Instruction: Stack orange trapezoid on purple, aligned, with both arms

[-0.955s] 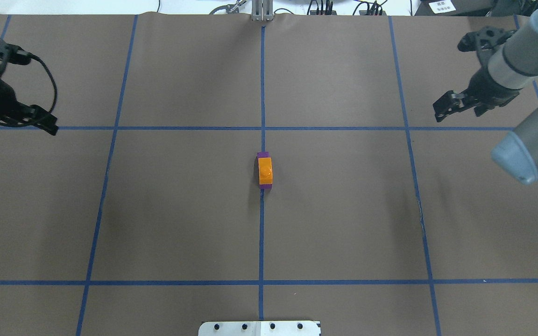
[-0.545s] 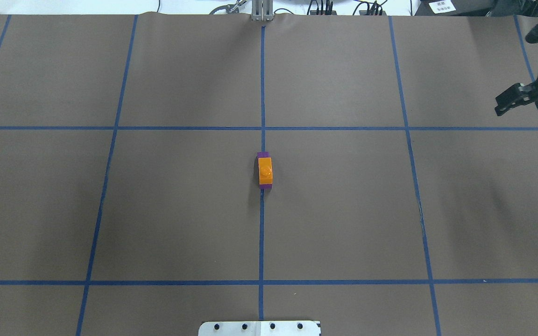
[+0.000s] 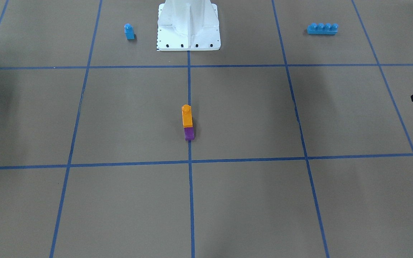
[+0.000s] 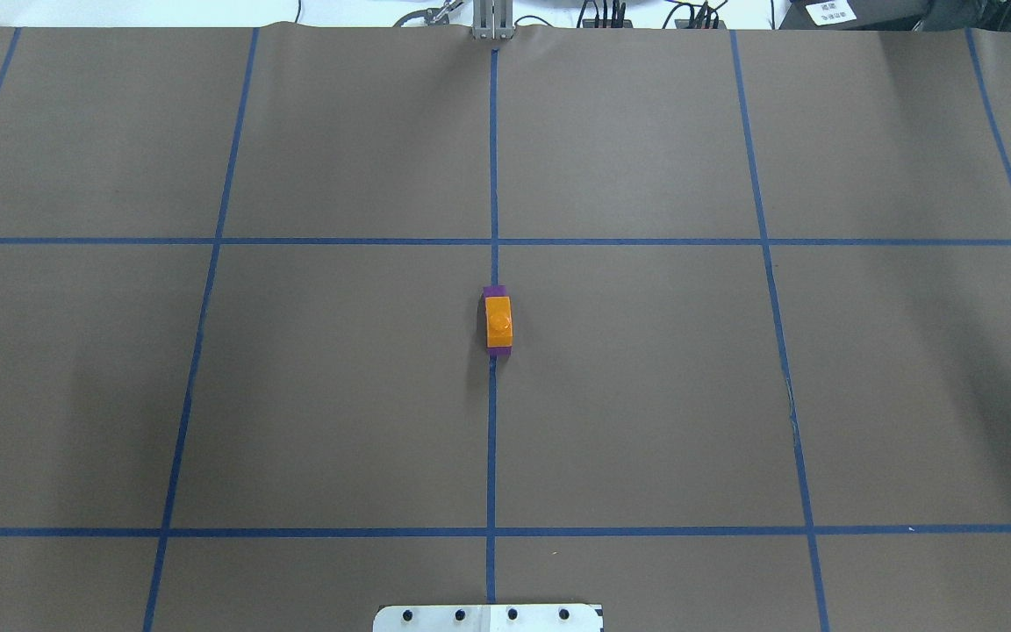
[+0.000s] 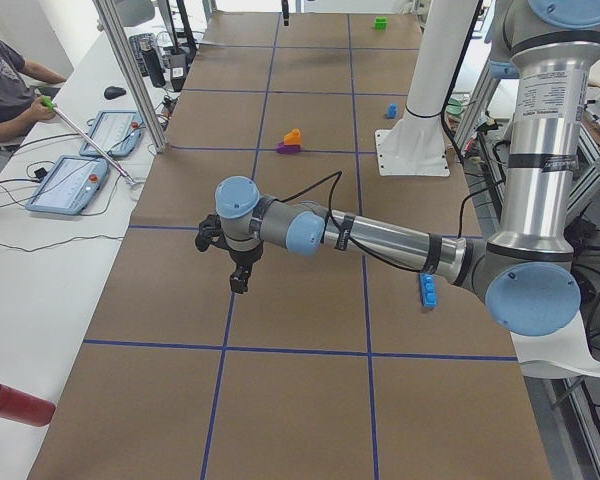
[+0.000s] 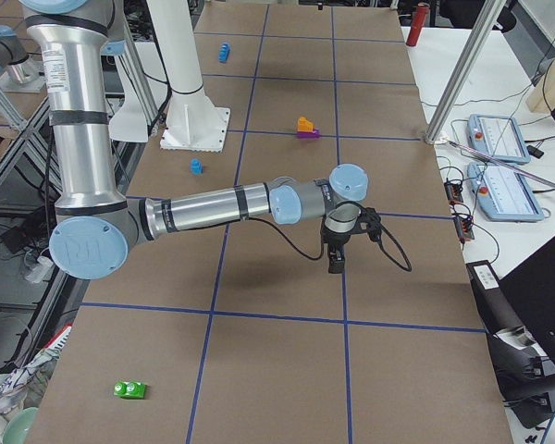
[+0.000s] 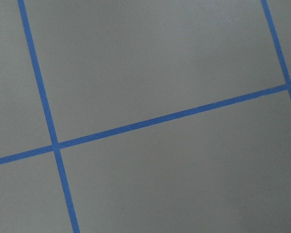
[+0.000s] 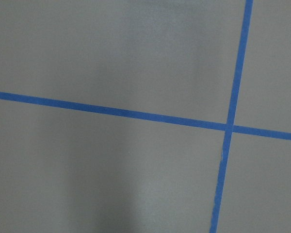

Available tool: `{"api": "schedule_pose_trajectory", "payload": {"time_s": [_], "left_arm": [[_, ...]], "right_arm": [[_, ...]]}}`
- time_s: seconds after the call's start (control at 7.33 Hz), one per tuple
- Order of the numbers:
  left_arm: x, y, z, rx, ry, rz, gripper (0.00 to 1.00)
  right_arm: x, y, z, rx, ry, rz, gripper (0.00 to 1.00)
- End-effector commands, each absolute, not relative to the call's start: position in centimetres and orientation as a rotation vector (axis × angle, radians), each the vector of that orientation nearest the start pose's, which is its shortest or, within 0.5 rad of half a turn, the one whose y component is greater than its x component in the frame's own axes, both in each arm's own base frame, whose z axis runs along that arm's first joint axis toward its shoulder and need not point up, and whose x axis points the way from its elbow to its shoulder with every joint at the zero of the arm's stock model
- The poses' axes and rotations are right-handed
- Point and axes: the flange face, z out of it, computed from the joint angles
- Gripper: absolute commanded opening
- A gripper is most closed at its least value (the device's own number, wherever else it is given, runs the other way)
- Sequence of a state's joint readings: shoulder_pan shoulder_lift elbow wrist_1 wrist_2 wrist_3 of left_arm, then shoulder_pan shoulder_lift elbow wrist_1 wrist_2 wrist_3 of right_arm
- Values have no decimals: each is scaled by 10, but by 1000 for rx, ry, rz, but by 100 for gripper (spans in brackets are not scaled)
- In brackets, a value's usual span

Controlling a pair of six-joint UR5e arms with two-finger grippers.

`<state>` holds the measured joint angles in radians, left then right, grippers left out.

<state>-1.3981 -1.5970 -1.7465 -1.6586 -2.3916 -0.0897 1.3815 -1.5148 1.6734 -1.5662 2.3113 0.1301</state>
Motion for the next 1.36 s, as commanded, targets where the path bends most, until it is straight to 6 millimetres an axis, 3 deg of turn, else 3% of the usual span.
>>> {"api": "schedule_pose_trajectory", "payload": {"time_s": [0.0,0.14,0.27,0.41,0.55,0.68,0.95,1.09,1.23], "left_arm": [[22,-511,568,138,770,158,100],[22,-513,563,144,767,151,100],[26,-522,573,127,764,153,100],[22,-511,571,145,766,151,100],[23,-508,587,118,763,150,100],[19,-502,593,111,762,145,100],[17,-494,607,79,759,122,100],[8,-491,612,72,754,96,100],[-24,-477,624,67,758,28,100]], "right_arm": [[-28,-523,584,37,-757,-113,100],[-28,-522,583,43,-757,-119,100],[-27,-520,581,47,-752,-120,100],[-27,-518,589,32,-747,-112,100],[-26,-517,588,32,-750,-110,100],[-26,-513,600,6,-747,-95,100],[-11,-487,605,3,-756,-72,100],[-5,-478,606,-1,-784,-56,100],[7,-475,608,3,-791,-35,100]]}}
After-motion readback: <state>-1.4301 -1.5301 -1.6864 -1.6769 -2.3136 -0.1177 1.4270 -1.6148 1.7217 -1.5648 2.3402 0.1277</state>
